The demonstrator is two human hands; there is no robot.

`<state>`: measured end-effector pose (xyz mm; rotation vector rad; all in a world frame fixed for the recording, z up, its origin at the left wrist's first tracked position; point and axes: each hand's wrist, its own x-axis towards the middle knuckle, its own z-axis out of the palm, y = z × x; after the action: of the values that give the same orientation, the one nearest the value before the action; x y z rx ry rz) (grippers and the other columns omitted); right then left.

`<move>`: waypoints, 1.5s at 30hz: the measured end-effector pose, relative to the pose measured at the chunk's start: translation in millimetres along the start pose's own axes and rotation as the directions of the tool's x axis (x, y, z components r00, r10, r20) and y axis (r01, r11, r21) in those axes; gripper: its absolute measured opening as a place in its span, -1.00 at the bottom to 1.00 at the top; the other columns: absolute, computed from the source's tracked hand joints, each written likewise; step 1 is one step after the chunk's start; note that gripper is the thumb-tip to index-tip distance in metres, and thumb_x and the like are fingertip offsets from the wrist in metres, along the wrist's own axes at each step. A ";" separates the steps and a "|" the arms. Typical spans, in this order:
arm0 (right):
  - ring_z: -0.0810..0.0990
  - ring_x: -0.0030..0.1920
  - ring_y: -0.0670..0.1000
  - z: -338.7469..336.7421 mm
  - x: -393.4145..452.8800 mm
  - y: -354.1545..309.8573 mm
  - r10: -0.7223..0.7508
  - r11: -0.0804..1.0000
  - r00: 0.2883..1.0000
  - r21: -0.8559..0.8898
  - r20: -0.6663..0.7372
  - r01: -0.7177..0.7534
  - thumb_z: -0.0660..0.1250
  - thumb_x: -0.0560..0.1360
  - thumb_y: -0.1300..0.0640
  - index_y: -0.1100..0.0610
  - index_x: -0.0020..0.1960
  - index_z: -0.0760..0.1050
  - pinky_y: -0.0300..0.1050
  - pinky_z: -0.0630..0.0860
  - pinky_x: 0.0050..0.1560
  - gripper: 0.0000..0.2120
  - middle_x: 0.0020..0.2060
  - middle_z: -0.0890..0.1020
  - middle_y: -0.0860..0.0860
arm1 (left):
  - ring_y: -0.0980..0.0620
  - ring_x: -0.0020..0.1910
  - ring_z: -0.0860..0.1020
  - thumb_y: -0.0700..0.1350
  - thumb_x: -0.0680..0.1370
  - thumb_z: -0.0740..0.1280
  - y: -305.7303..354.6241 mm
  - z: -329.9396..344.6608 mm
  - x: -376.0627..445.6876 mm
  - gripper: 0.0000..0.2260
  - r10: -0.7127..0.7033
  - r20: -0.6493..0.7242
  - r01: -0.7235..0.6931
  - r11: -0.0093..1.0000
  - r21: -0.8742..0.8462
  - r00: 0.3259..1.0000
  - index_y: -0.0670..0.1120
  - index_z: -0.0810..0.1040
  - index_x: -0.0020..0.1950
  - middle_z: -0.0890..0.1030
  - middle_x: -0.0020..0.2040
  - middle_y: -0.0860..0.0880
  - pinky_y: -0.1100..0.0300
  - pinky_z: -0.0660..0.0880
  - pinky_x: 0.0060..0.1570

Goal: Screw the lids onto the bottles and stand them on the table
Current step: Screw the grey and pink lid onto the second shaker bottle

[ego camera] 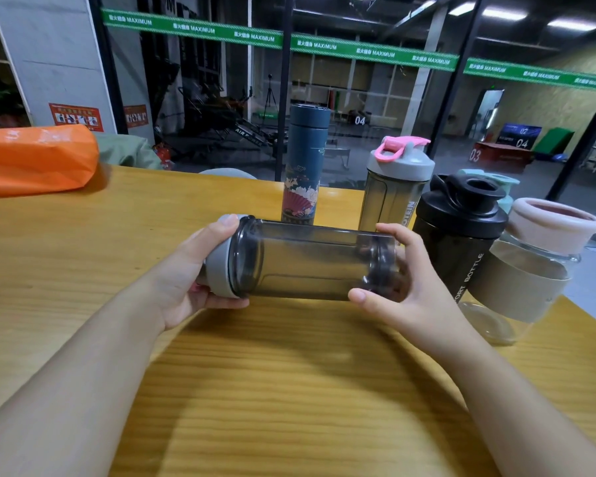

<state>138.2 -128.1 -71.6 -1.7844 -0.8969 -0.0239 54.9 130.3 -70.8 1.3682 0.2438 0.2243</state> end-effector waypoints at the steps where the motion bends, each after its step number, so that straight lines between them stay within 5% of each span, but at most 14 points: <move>1: 0.63 0.04 -0.14 0.4 0.3 1.3 0.013 1.000 1.000 -0.004 0.000 -0.013 0.50 0.22 -0.16 -0.40 0.27 0.21 -0.23 0.57 0.04 -0.28 0.21 0.51 -0.14 | 0.00 -0.30 0.64 0.24 0.23 0.43 -0.3 0.1 0.6 -0.63 0.018 -0.004 -0.018 1.000 0.007 1.000 0.12 0.67 -0.05 0.65 -0.15 -0.06 -0.01 0.60 -0.31; 5: 0.65 -0.07 -0.11 1.6 1.7 6.2 0.098 0.995 0.995 -0.023 -0.024 -0.099 0.45 0.21 -0.27 -0.33 0.30 0.24 -0.12 0.58 -0.02 -0.29 0.13 0.56 -0.14 | -0.02 -0.23 0.65 0.27 0.14 0.42 -0.6 2.2 0.2 -0.37 0.076 -0.019 -0.075 0.996 0.039 0.997 0.09 0.55 0.16 0.63 0.00 -0.08 -0.03 0.60 -0.28; 10: 0.57 -0.37 -0.03 2.8 5.0 5.6 0.293 0.953 0.955 0.064 0.044 -0.295 0.34 0.34 -0.29 -0.10 0.19 0.39 -0.10 0.56 -0.30 -0.50 -0.08 0.61 -0.02 | 0.05 -0.17 0.63 0.23 0.14 0.42 -0.8 6.7 -2.4 -0.36 0.240 -0.034 -0.235 0.966 0.110 0.970 0.15 0.48 0.20 0.59 0.05 0.03 0.03 0.57 -0.33; 14: 0.53 -0.43 0.03 5.0 8.2 13.3 0.433 0.893 0.898 0.100 0.072 -0.439 0.22 0.24 -0.48 0.15 0.39 0.31 -0.13 0.46 -0.44 -0.07 -0.15 0.60 0.13 | 0.07 0.02 0.57 0.30 0.05 0.53 0.3 8.9 -3.6 -0.27 0.391 -0.005 -0.383 0.903 0.195 0.920 0.22 0.47 0.18 0.57 0.11 0.07 0.19 0.49 -0.14; 18: 0.56 -0.41 0.02 9.0 11.6 14.3 0.432 0.885 0.899 0.158 0.069 -0.437 0.21 0.25 -0.46 0.08 0.34 0.37 -0.11 0.49 -0.39 -0.15 0.06 0.58 0.18 | 0.11 0.04 0.56 0.39 0.00 0.52 -0.6 7.6 -0.9 -0.21 0.405 -0.009 -0.396 0.899 0.188 0.914 0.24 0.47 0.19 0.56 0.12 0.10 0.22 0.48 -0.13; 22: 0.65 -0.29 0.02 11.5 8.2 9.7 0.385 0.888 0.922 0.254 0.048 -0.384 0.35 0.29 -0.38 0.00 0.41 0.27 -0.11 0.56 -0.28 -0.18 0.11 0.58 0.08 | 0.05 -0.04 0.60 0.21 0.14 0.47 -1.3 9.0 -0.4 -0.34 0.332 -0.026 -0.324 0.934 0.151 0.943 0.20 0.46 0.23 0.58 0.08 0.07 0.08 0.58 -0.26; 26: 0.61 0.05 -0.12 7.2 2.6 6.5 0.175 0.984 0.984 0.043 -0.021 -0.174 0.43 0.27 -0.33 -0.38 0.35 0.19 -0.09 0.59 0.00 -0.27 0.17 0.47 -0.21 | -0.01 -0.20 0.63 0.26 0.18 0.42 -1.1 6.6 -0.2 -0.37 0.144 -0.031 -0.141 0.987 0.072 0.989 0.11 0.51 0.22 0.61 0.04 -0.05 -0.04 0.59 -0.28; 32: 0.63 -0.07 -0.09 6.7 1.8 5.0 0.109 0.993 0.993 -0.035 -0.053 -0.111 0.36 0.21 -0.34 -0.41 0.32 0.20 -0.06 0.59 -0.02 -0.29 0.16 0.49 -0.22 | 0.00 -0.27 0.64 0.30 0.16 0.42 -1.0 5.9 0.9 -0.39 0.077 -0.044 -0.075 0.996 0.043 0.996 0.06 0.57 0.13 0.63 -0.08 -0.08 -0.03 0.59 -0.29; 38: 0.54 -0.39 -0.10 8.1 4.0 0.8 0.238 0.970 0.967 0.081 -0.092 -0.231 0.36 0.31 -0.38 -0.31 0.10 0.39 -0.27 0.43 -0.40 -0.59 -0.12 0.60 -0.10 | 0.01 -0.21 0.64 0.27 0.19 0.41 -1.5 9.5 -0.5 -0.37 0.184 -0.038 -0.180 0.980 0.089 0.982 0.11 0.49 0.22 0.61 0.02 -0.05 -0.06 0.59 -0.28; 42: 0.50 -0.52 -0.01 10.7 8.4 7.7 0.496 0.849 0.868 0.197 0.019 -0.490 0.21 0.23 -0.54 0.00 0.25 0.45 -0.21 0.39 -0.54 -0.19 0.08 0.61 0.06 | 0.12 -0.04 0.59 0.20 0.16 0.42 -0.6 12.6 -2.8 -0.40 0.383 -0.026 -0.371 0.909 0.187 0.924 0.19 0.46 0.20 0.58 0.08 0.08 0.15 0.56 -0.19; 45: 0.51 -0.51 0.02 11.1 9.9 10.2 0.545 0.798 0.833 0.248 0.092 -0.550 0.21 0.15 -0.54 -0.01 0.23 0.49 -0.22 0.41 -0.53 -0.16 0.15 0.61 0.06 | 0.30 -0.03 0.56 0.15 0.15 0.41 0.3 15.3 -4.9 -0.36 0.492 0.000 -0.481 0.853 0.202 0.871 0.13 0.43 0.23 0.55 0.08 0.13 0.37 0.49 -0.13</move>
<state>146.8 -114.8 -80.2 -1.7268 -0.3382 0.4685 54.9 114.7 -67.6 1.6074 -0.0485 0.6772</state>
